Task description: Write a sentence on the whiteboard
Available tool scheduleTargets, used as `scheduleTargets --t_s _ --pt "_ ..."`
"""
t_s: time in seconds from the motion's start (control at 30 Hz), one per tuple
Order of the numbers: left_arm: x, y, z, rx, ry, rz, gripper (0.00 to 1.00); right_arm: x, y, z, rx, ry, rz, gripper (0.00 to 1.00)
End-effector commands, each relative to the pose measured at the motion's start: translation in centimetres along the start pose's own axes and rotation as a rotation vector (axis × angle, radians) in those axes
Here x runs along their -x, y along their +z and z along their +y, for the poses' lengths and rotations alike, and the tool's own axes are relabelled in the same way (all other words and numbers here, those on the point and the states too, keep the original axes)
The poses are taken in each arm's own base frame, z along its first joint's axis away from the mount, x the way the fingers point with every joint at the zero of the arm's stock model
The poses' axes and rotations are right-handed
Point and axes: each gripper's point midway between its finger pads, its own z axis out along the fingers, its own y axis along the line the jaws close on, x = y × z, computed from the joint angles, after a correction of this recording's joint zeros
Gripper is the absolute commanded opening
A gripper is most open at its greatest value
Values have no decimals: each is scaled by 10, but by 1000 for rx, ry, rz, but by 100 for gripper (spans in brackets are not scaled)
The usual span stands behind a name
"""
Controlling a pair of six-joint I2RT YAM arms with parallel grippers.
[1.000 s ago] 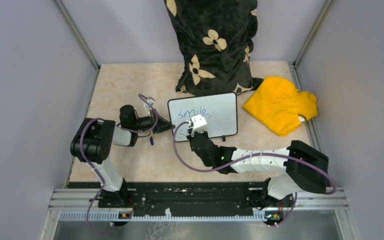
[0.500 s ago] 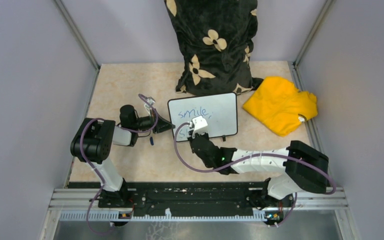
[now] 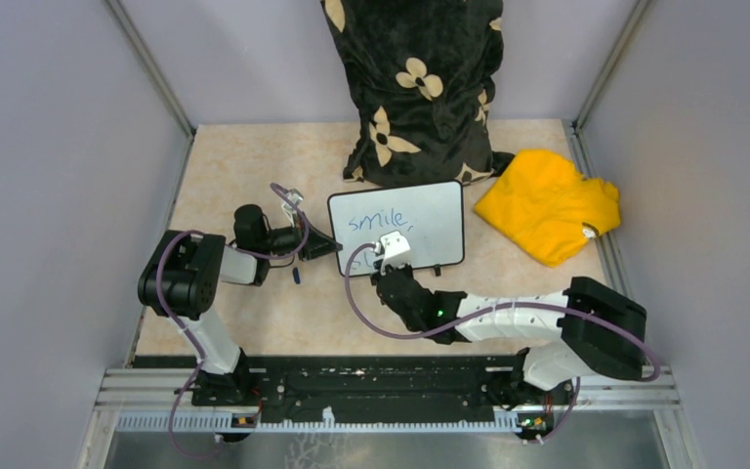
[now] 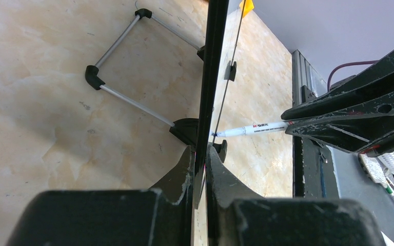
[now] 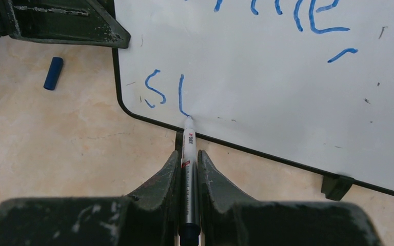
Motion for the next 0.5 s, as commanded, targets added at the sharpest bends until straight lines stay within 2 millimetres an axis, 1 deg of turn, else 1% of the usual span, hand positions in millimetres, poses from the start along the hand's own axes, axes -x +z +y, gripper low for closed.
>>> scheduleTargets --t_s 0.0,0.23,0.47 --pt "-9 4 2 2 -29 26 0 15 -6 -11 -31 31 -41 0" --pt "-10 4 2 2 -29 27 0 43 -13 6 59 65 -116 0" --pt "-9 4 2 1 -27 26 0 55 -8 16 75 55 -136 0"
